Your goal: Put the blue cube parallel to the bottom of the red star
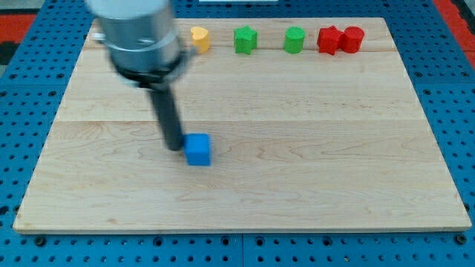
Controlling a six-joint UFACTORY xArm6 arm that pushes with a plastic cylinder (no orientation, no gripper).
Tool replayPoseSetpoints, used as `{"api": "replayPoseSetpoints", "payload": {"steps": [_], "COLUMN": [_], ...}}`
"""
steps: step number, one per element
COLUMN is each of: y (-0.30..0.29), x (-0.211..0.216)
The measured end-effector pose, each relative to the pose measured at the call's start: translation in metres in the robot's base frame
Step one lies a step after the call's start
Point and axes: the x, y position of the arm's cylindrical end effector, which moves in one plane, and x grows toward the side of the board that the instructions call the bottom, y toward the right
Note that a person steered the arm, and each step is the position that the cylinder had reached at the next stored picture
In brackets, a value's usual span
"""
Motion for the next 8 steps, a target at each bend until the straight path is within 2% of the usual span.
{"api": "replayPoseSetpoints", "payload": {"steps": [1,2,3,4,5,6,8], "y": [0.091,0.099,0.03,0.006,0.063,0.133,0.102], "x": [0.004,0.013,0.016,0.025,0.06,0.059,0.039]}}
